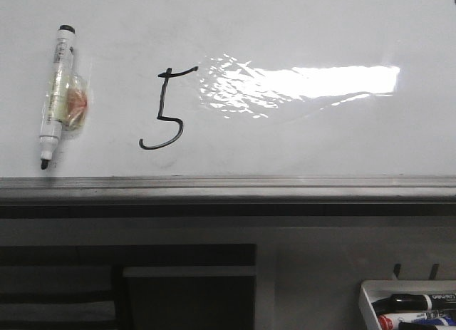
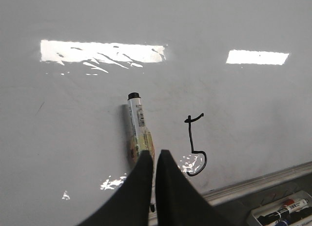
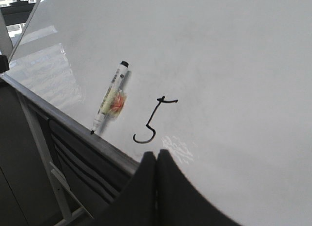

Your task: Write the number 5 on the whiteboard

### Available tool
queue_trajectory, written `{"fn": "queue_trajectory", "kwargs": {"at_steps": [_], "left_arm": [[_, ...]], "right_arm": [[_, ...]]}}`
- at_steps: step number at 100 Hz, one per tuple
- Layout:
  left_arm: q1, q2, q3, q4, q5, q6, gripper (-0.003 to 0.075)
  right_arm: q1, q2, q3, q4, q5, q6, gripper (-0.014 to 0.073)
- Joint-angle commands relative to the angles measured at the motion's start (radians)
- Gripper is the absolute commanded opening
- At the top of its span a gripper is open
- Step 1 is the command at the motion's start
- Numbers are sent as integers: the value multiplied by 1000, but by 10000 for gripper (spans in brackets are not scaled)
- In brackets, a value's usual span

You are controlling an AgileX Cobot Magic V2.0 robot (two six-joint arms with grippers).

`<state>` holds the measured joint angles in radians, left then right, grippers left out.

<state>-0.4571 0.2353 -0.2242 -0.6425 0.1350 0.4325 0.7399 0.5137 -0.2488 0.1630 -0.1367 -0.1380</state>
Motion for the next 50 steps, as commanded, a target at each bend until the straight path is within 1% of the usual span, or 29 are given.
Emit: {"fn": "queue_trajectory", "kwargs": {"at_steps": [1, 19, 50], "left_arm": [[3, -31, -3, 0, -70, -2, -20], [3, -40, 4, -3, -67, -2, -20], [3, -40, 4, -3, -67, -2, -20]], "right_arm": [[-6, -89, 47, -4, -99, -2, -49], [-6, -200, 123, -4, -99, -2, -49], [-6, -207, 126, -4, -83, -2, -50]]}}
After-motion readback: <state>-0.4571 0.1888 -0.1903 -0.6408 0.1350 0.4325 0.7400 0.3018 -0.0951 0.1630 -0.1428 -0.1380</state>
